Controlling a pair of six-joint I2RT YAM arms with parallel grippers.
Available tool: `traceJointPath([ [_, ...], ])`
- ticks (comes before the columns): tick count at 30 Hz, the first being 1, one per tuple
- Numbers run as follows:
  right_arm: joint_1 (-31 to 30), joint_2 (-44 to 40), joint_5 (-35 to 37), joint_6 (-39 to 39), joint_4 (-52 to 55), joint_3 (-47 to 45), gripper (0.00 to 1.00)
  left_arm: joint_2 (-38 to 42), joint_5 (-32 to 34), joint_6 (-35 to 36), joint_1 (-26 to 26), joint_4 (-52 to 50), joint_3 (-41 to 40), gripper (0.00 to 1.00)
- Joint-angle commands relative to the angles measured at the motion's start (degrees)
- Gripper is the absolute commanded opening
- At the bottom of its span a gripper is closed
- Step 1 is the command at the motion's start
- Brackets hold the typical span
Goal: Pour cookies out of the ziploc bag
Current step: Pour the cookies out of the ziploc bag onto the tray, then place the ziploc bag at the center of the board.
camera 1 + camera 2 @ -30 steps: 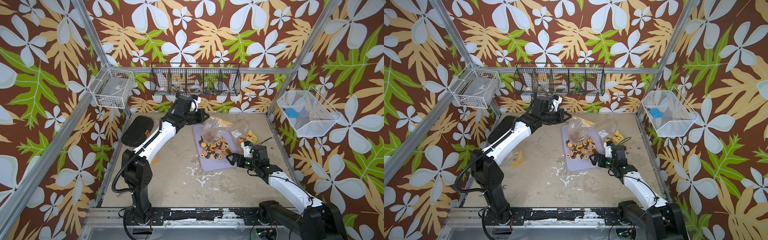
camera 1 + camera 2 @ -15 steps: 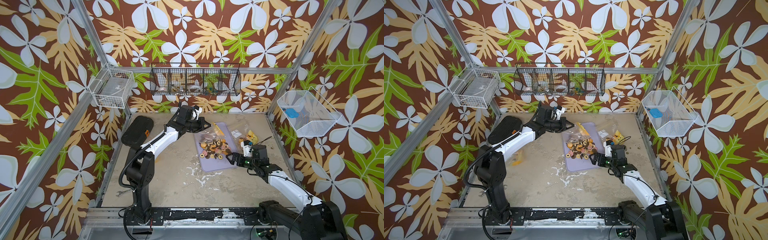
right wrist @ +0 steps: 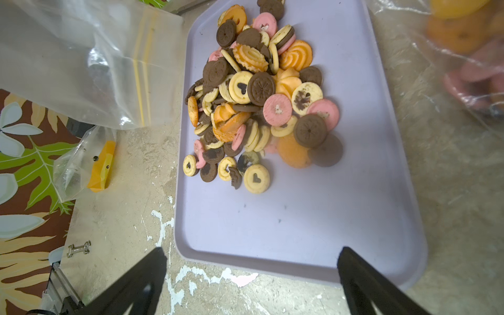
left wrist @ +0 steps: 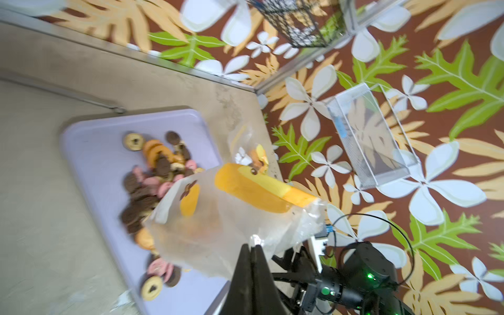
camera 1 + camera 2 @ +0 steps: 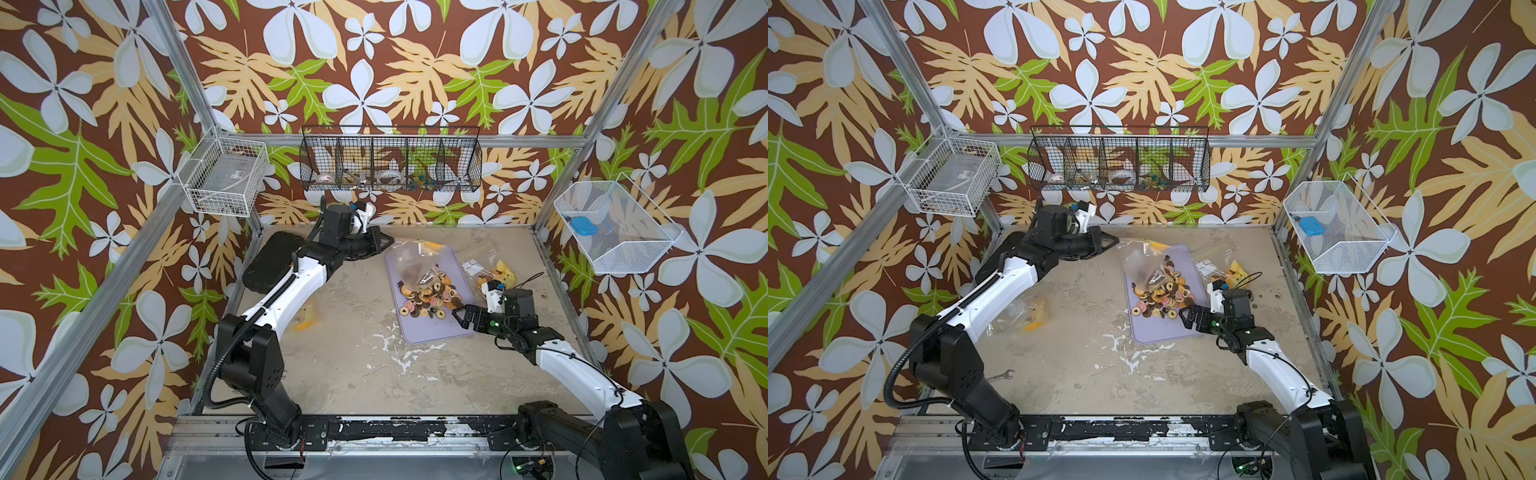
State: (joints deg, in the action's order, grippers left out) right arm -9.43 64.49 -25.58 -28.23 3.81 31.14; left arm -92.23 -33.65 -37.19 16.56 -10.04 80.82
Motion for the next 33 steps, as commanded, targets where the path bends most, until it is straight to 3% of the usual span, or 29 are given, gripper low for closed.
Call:
traceJointPath([
  [1,-0.12,1.06,-0.85,0.70,-1.58,1.19,1.00,5.06,-0.49,1.14,-5.72,1.39,-4.52,0.00],
  [8,-0.06,2.84,-2.19,0.10,-2.58,2.25,1.00,10.67,-2.32,-1.25,-21.24,5.47,-15.07,0.00],
  [12,-0.08,2.31,-1.86,0.11,-2.34,2.04,1.00,9.44,-6.77,-4.96,-26.81,13.02,-21.53,0.00],
  [18,-0.06,1.74,-1.66,-0.48,-2.67,1.05,1.00,5.22,-13.91,-14.15,-26.85,26.26,-23.72,0.00],
  [21,-0.06,1.58,-1.70,-0.72,-3.02,0.57,1.00,4.81,-14.87,-13.69,-26.39,26.65,-20.52,0.00],
  [25,-0.06,2.02,-1.66,-0.40,-2.74,0.85,1.00,5.59,-19.29,-16.05,-26.33,34.46,-19.20,0.00],
  [29,-0.06,2.55,-1.82,-0.56,-3.12,0.91,1.00,7.81,-21.15,-20.22,-26.39,47.98,-26.55,0.00],
  [31,-0.06,2.91,-2.01,-0.68,-3.44,0.83,1.00,9.37,-18.82,-17.79,-26.38,45.91,-30.95,0.00],
  [33,-0.08,3.09,-2.10,-0.58,-3.54,0.69,1.00,11.58,-13.58,-12.75,-26.33,36.70,-34.13,0.00],
])
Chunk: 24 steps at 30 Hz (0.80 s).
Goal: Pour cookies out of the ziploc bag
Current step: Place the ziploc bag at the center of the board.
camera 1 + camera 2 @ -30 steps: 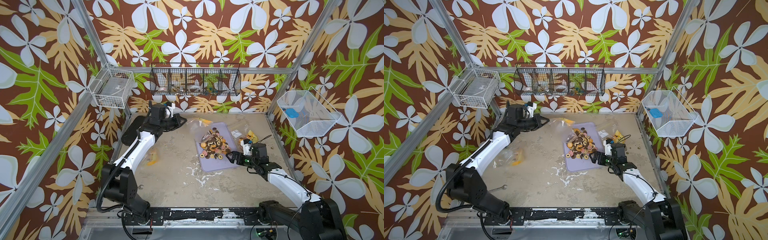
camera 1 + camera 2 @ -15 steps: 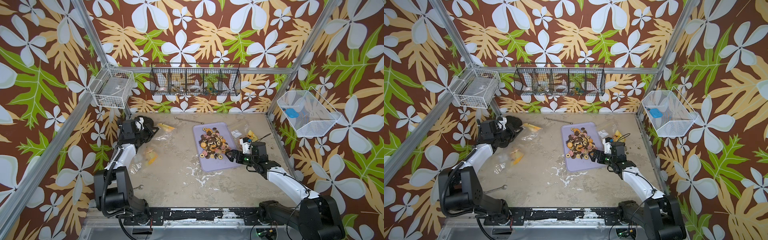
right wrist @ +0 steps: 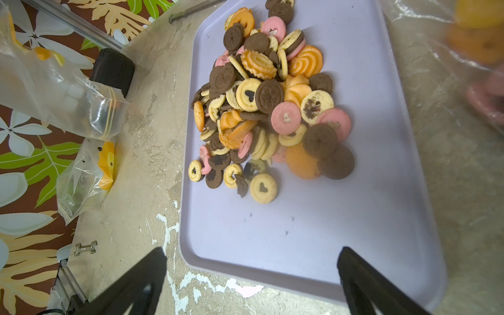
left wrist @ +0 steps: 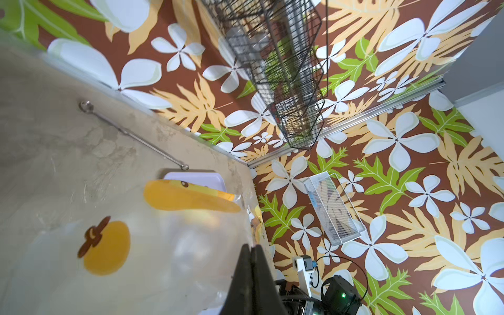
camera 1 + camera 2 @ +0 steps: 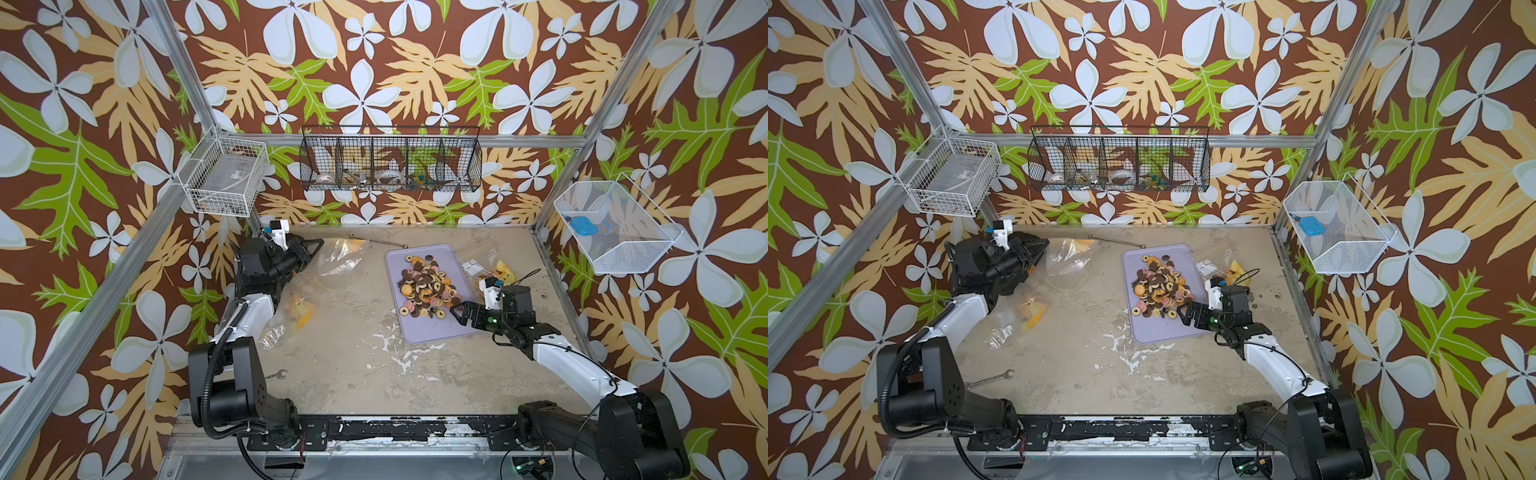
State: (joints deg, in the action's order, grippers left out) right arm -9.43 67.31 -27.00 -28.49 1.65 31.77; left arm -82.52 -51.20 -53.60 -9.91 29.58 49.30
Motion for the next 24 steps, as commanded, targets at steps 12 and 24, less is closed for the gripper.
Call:
traceJointPath([
  [12,-0.06,1.04,0.15,1.11,-0.34,0.74,1.00,27.77,29.21,12.23,-0.89,-26.81,-14.77,0.76],
  [24,-0.08,1.54,3.19,2.01,1.64,3.81,1.00,31.90,23.23,10.02,1.36,-23.88,-19.97,1.00],
])
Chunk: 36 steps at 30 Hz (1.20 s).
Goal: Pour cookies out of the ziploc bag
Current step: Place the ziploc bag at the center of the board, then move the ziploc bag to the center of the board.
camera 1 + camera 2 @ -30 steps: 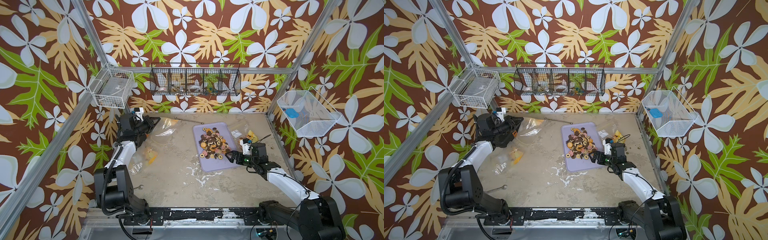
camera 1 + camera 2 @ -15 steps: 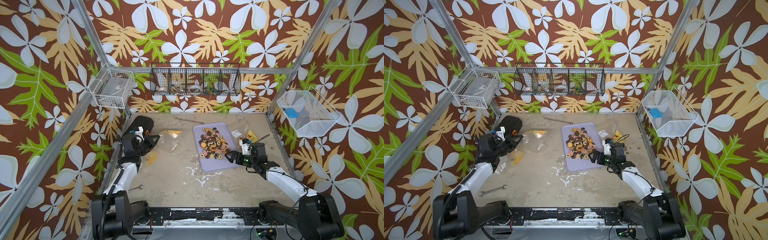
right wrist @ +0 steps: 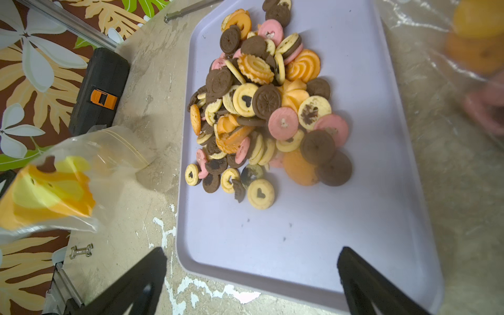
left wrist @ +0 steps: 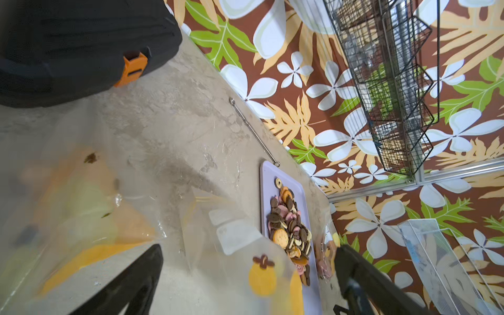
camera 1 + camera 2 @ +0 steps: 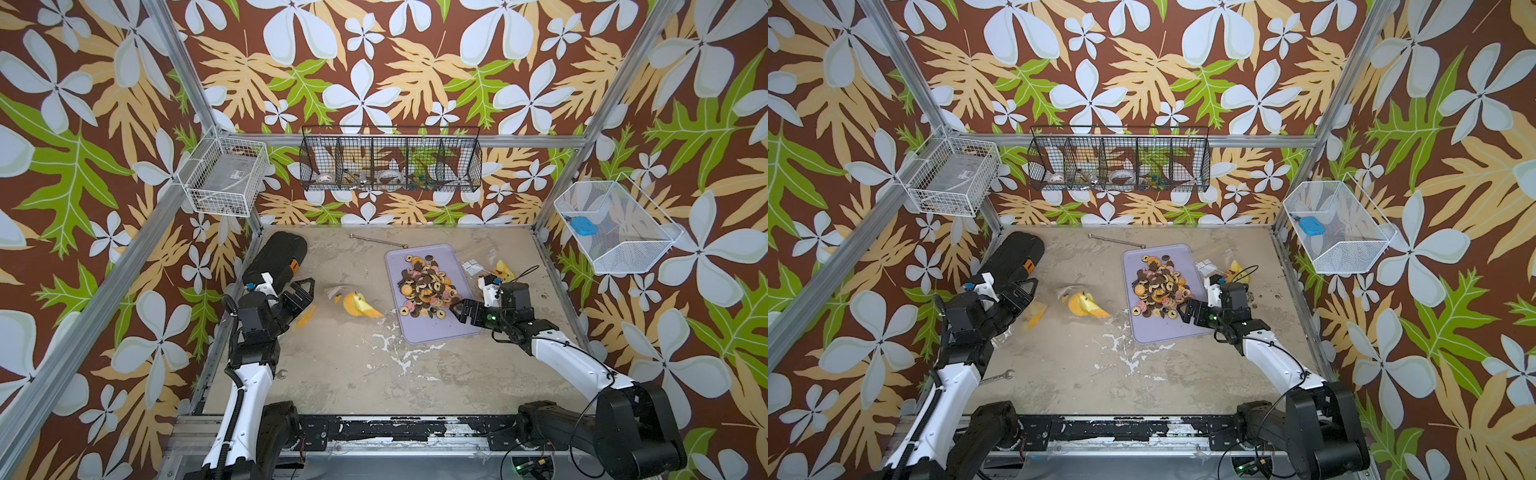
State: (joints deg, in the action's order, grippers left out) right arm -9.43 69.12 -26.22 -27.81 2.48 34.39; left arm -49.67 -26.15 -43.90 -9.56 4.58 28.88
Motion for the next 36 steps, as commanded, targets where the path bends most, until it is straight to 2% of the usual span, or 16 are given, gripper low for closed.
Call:
traceJointPath([
  [1,-0.06,-0.37,3.02,1.42,1.32,1.61,1.00,-1.70,-1.72,0.75,1.89,0.85,0.96,1.00],
  [6,0.35,-1.68,9.50,2.91,5.08,4.03,1.00,-7.22,-0.93,2.21,8.70,-0.22,4.78,1.00],
  [12,6.71,-1.51,13.49,2.32,9.08,7.71,1.00,-11.78,1.46,0.83,19.25,0.78,10.18,1.00],
  [17,11.50,-0.03,15.89,1.26,9.98,10.04,1.00,-17.70,2.08,-2.12,29.31,6.73,13.13,1.00],
  [21,11.92,3.50,17.96,0.23,9.22,13.26,1.00,-24.67,1.66,-2.62,35.84,10.82,14.60,1.00],
  [26,11.34,11.97,17.85,1.27,11.87,20.60,0.99,-31.92,-4.46,-2.97,37.16,17.30,12.84,1.00],
  [33,1.82,23.66,29.54,7.86,20.37,36.46,1.00,-36.29,-7.78,0.60,37.16,17.63,10.70,1.00],
  [36,-0.61,29.18,33.72,7.94,22.49,42.89,1.00,-36.45,-8.10,0.51,36.78,18.19,10.08,1.00],
])
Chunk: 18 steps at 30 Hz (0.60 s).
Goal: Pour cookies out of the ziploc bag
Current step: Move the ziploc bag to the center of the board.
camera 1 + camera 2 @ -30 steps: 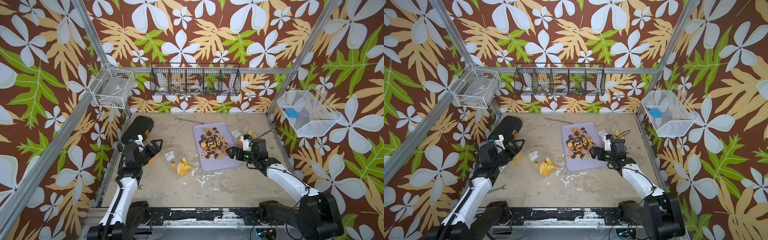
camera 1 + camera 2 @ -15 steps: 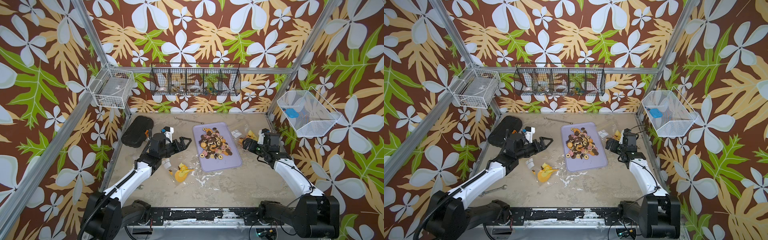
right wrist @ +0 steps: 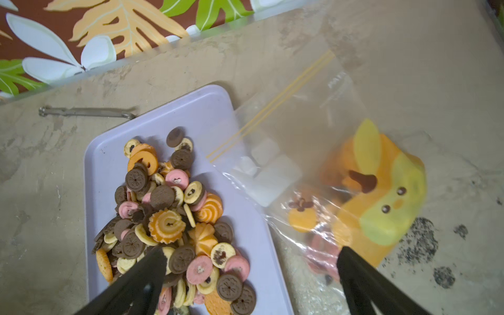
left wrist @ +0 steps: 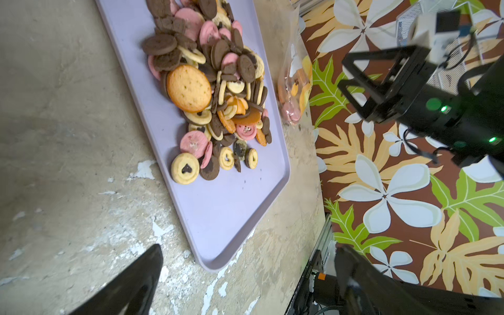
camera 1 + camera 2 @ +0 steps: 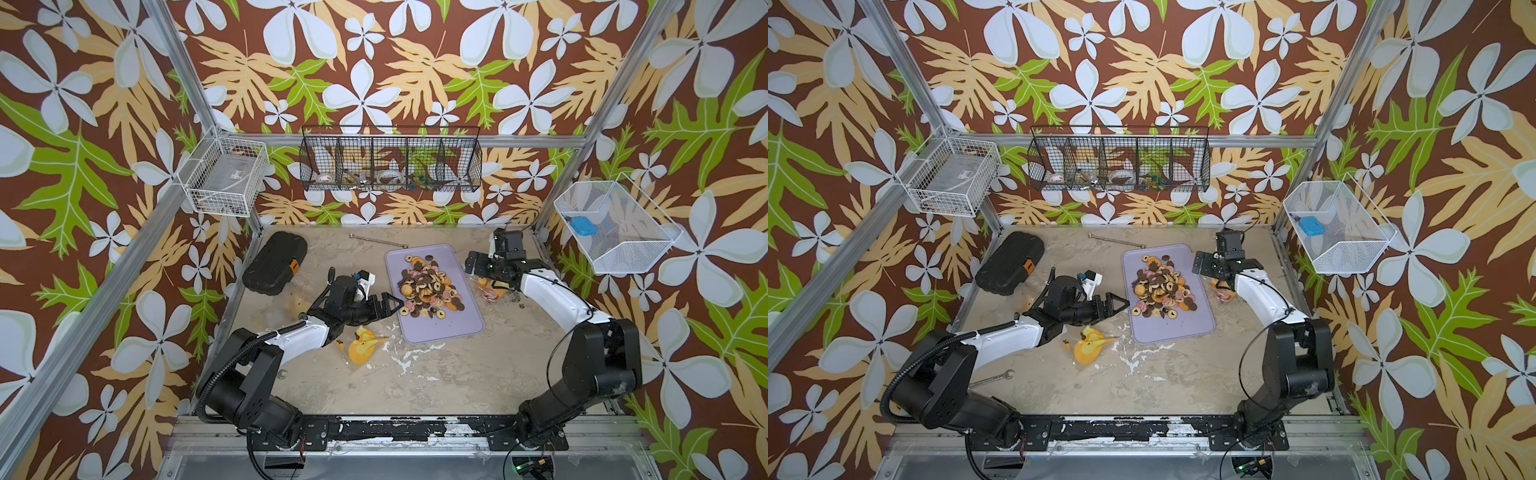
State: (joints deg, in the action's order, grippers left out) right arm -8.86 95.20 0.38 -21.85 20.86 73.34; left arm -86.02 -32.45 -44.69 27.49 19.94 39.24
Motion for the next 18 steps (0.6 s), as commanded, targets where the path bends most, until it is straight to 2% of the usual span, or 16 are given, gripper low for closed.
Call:
traceJointPath([
  [1,-1.68,4.84,7.97,2.06,4.86,5.96,1.00,-0.12,-2.50,0.93,-0.68,3.57,-0.57,1.00],
  [5,-4.73,13.53,15.24,4.83,8.80,15.36,1.00,-0.88,-6.73,-3.78,-5.26,9.80,-3.68,1.00],
  [8,-7.39,19.62,20.47,7.72,11.56,21.83,1.00,-1.03,-7.63,-4.78,-8.36,10.16,-3.97,1.00],
  [14,-9.55,27.74,28.11,10.22,14.12,29.26,0.99,-0.83,-7.56,-4.62,-9.42,10.30,-3.98,1.00],
  [16,-9.57,28.57,29.61,10.83,13.43,29.40,0.95,-0.96,-7.63,-4.71,-9.54,10.53,-4.17,1.00],
  [18,-9.41,29.13,30.15,11.38,12.99,29.40,0.86,-1.05,-7.83,-4.88,-9.68,10.81,-4.17,1.00],
])
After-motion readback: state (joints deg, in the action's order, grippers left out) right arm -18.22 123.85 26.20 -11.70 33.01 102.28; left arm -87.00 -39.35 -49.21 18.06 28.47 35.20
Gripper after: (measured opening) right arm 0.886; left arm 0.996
